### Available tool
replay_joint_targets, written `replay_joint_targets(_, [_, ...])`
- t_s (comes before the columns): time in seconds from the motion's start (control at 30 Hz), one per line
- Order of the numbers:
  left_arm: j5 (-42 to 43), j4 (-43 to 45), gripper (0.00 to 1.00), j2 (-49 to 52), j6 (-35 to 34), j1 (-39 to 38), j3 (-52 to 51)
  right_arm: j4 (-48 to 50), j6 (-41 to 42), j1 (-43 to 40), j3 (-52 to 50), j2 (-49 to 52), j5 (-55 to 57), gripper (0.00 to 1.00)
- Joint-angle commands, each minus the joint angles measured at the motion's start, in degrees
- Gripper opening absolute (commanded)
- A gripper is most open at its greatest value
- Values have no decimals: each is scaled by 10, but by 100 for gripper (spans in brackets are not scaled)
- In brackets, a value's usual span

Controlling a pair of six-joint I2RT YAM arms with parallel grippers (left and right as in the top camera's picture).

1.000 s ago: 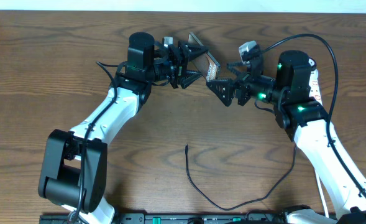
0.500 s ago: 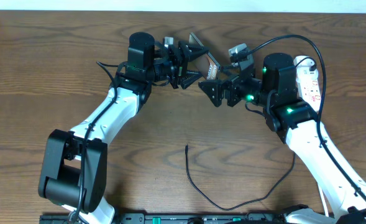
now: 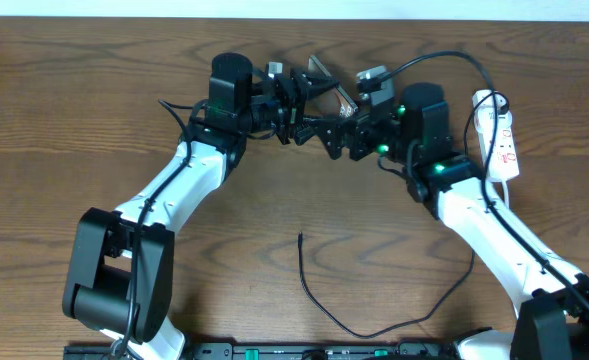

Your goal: Plug charger to phone and switch on socket

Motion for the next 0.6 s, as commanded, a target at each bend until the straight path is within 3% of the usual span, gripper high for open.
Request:
replay_joint_targets(0.0, [9,8,7,-20,-3,-1,14,14,8,15,11,4,3,99])
replay_joint_targets(0.3, [7,8,7,-20,-3,-1,14,22,8,17,11,4,3,99])
replay_joint_targets(0.57, [-2,7,7,-20,0,1,14,20,17,17,11,4,3,79])
